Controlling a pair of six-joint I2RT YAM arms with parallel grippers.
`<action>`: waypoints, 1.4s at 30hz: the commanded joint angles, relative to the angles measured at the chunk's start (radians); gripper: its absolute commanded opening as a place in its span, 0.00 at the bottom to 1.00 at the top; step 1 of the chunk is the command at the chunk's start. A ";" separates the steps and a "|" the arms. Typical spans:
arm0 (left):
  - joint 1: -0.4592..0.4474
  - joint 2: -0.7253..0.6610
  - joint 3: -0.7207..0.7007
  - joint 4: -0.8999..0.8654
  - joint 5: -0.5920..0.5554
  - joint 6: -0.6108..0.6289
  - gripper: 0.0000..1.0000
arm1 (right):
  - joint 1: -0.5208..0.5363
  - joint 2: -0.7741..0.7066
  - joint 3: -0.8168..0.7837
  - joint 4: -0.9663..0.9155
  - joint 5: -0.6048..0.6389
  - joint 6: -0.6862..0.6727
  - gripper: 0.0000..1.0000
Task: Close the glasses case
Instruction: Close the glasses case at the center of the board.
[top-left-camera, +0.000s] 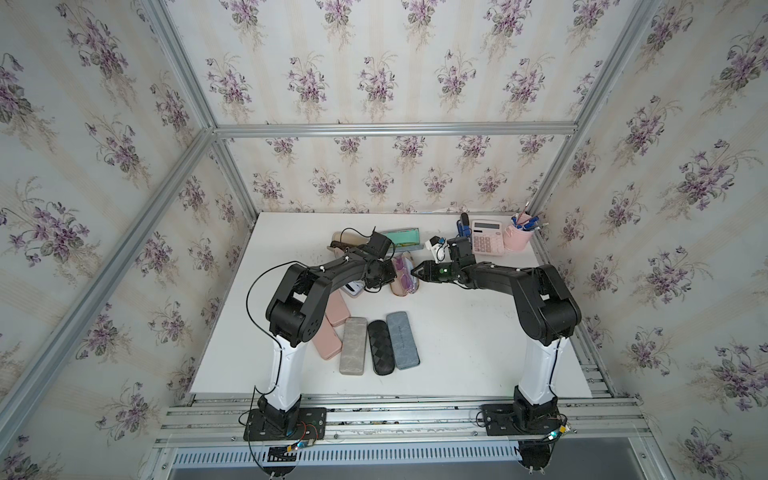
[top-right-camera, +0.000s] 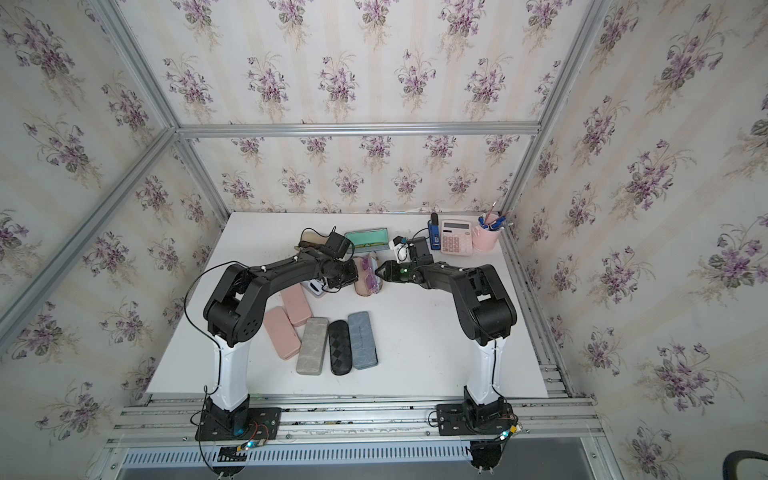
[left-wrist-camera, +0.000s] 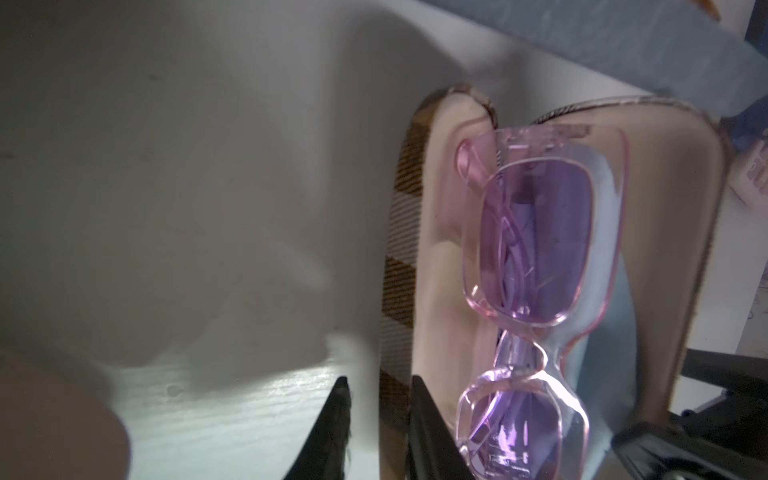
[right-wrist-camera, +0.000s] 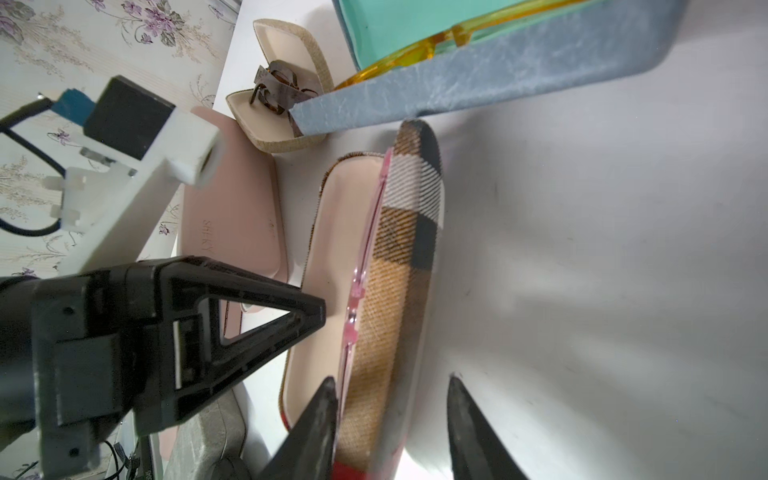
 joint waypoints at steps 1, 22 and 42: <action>0.001 0.012 -0.001 -0.023 -0.014 0.022 0.22 | 0.010 -0.012 0.006 -0.002 -0.002 0.001 0.42; 0.000 0.023 -0.034 0.021 0.004 0.038 0.17 | 0.136 -0.043 0.065 -0.131 0.162 -0.036 0.37; 0.000 0.014 -0.046 0.044 0.021 0.044 0.13 | 0.308 0.025 0.187 -0.281 0.318 -0.087 0.26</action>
